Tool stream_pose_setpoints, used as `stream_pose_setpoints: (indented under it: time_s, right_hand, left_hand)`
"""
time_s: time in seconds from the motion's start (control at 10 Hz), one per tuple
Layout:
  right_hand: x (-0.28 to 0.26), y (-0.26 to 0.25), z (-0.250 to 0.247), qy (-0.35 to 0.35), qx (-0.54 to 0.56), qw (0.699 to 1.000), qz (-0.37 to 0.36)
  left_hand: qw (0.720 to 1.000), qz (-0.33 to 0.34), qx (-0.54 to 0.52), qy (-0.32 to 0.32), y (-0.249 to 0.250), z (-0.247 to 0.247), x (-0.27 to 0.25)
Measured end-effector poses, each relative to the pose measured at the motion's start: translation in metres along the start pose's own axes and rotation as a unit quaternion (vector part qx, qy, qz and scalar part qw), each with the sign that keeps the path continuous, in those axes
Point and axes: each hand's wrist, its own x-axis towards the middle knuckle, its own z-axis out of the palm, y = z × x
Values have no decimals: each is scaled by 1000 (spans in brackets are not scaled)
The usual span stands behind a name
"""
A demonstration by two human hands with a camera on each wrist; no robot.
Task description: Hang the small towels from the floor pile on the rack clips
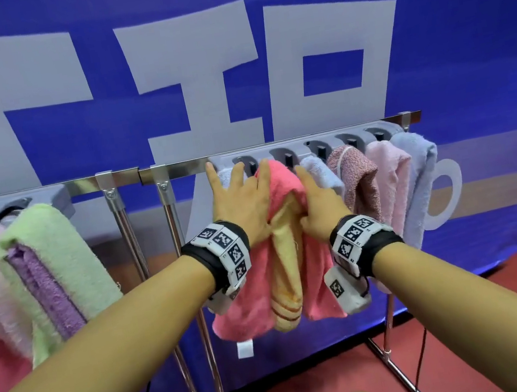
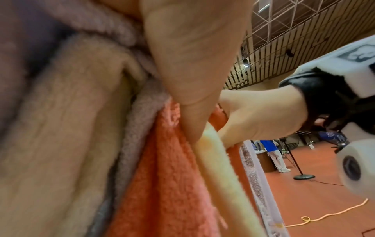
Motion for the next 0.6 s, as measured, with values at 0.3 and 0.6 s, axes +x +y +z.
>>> stream_pose_setpoints:
  time_s: [0.3,0.6]
  right_hand:
    - [-8,-5,1,-56,30,998,-11]
    - [-11,-27,-53,41,-35,997,-51]
  left_hand:
    - [1000,8,-28,7,3,3,-4]
    - [958,-10,-287,14,-36,-23,-19]
